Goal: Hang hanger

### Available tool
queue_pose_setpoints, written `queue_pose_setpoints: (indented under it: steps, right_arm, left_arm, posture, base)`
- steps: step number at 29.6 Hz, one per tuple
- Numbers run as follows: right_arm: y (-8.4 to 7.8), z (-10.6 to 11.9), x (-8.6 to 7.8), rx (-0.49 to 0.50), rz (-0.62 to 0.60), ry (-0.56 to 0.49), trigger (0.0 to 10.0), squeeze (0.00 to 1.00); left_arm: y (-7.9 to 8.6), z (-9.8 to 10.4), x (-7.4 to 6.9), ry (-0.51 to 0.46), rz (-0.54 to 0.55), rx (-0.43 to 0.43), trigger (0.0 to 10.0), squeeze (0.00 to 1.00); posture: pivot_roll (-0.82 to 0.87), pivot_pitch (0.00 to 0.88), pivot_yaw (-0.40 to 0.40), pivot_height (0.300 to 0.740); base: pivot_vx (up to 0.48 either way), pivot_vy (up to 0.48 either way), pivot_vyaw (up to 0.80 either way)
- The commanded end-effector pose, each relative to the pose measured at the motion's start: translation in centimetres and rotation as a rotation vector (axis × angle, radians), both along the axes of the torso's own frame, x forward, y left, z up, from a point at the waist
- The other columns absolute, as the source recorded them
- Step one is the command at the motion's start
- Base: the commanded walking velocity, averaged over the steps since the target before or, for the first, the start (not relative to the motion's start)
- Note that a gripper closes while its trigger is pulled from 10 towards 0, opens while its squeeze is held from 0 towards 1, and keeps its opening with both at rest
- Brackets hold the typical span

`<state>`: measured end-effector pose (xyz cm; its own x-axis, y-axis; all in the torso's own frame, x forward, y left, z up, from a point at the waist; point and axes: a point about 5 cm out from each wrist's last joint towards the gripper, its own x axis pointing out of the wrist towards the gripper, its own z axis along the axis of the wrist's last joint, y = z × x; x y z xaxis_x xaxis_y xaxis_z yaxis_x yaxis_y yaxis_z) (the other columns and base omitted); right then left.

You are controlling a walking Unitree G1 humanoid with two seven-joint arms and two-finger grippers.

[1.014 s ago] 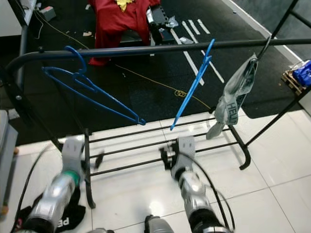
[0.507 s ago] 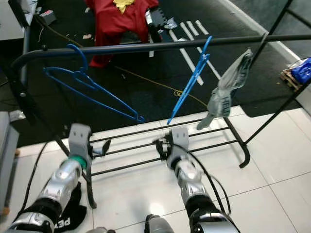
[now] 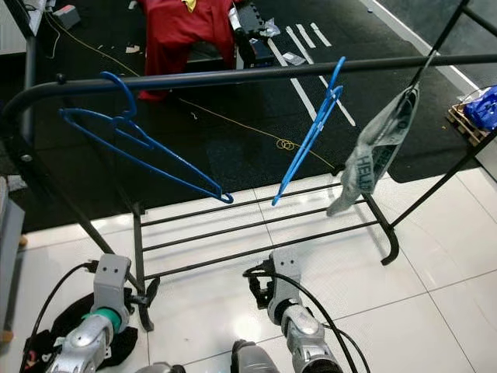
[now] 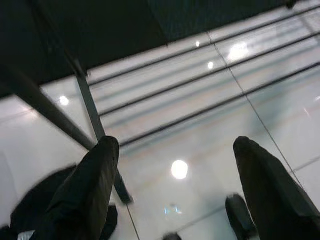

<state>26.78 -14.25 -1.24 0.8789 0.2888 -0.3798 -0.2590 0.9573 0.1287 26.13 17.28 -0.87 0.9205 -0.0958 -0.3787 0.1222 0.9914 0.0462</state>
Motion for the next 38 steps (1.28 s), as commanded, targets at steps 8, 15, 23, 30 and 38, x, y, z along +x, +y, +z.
queue_pose_setpoints:
  steps: [8,15,23,30,38]
  right_arm:
    - [0.4,5.1,4.8,0.034,0.001,-0.184,10.0,0.0]
    - [0.1,1.4,1.8,-0.018,0.028,-0.022,10.0,0.0]
    - [-0.3,-1.4,-1.3,-0.016,0.006,0.086,10.0,0.0]
    - [-0.5,-0.3,-0.2,-0.006,-0.024,0.037,10.0,0.0]
    - [0.4,0.6,0.6,0.063,-0.013,-0.011,10.0,0.0]
  left_arm:
    - [-2.2,5.1,5.3,-0.173,-0.03,-0.055,10.0,0.0]
    - [-1.7,1.5,2.3,-0.033,-0.05,-0.006,10.0,0.0]
    - [-0.7,-1.8,-1.5,0.082,0.039,-0.059,10.0,0.0]
    - [-1.8,-0.2,0.4,0.015,0.028,-0.069,10.0,0.0]
    - [-1.9,0.6,0.8,-0.027,0.021,-0.086,10.0,0.0]
  posture:
    - [-0.05,0.088,0.02,0.74]
    - [-0.05,0.09,0.023,0.74]
    - [-0.06,0.095,0.015,0.74]
    - [-0.07,0.088,0.02,0.74]
    - [-0.06,0.082,0.021,0.74]
  base:
    - [0.0,0.0,0.0]
    - [0.0,0.0,0.0]
    - [0.0,0.0,0.0]
    - [0.0,0.0,0.0]
    - [0.0,0.0,0.0]
